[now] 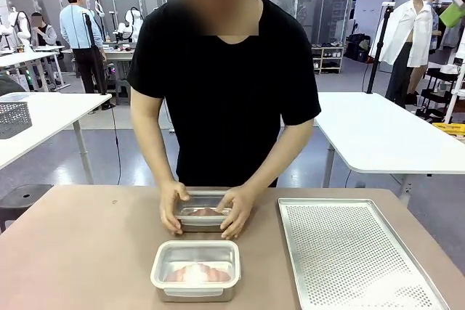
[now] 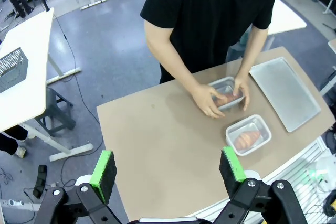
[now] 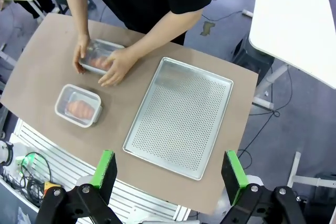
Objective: Place the bread into the airtight container.
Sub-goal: Pick up a Butter Roll and place it into an empty Airtight Container.
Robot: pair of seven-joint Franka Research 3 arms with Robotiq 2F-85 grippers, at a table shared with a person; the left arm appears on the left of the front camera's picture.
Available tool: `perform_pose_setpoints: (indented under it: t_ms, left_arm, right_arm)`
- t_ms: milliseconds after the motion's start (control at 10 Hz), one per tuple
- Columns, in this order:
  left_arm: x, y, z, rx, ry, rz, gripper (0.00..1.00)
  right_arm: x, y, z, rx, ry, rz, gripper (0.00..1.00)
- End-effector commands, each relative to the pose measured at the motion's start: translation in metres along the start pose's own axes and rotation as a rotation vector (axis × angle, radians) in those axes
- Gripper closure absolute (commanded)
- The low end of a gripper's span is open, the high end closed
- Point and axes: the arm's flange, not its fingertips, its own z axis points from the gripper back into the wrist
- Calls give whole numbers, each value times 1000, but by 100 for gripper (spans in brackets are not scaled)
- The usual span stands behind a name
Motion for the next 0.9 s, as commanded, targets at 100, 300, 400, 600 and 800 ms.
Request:
perform_pose_setpoints:
  t_ms: [100, 300, 400, 600, 800]
  left_arm:
    - [0, -1, 1, -3, -1, -4, 0]
    - [0, -1, 1, -3, -1, -4, 0]
    - [0, -1, 1, -3, -1, -4, 0]
    - [0, -1, 1, -3, -1, -4, 0]
    - [0, -1, 1, -3, -1, -4, 0]
  right_arm:
    - [1, 1, -1, -7, -5, 7, 0]
    - [1, 1, -1, -7, -5, 7, 0]
    - [1, 1, -1, -7, -5, 7, 0]
    - [1, 1, -1, -7, -5, 7, 0]
    - [1, 1, -1, -7, -5, 7, 0]
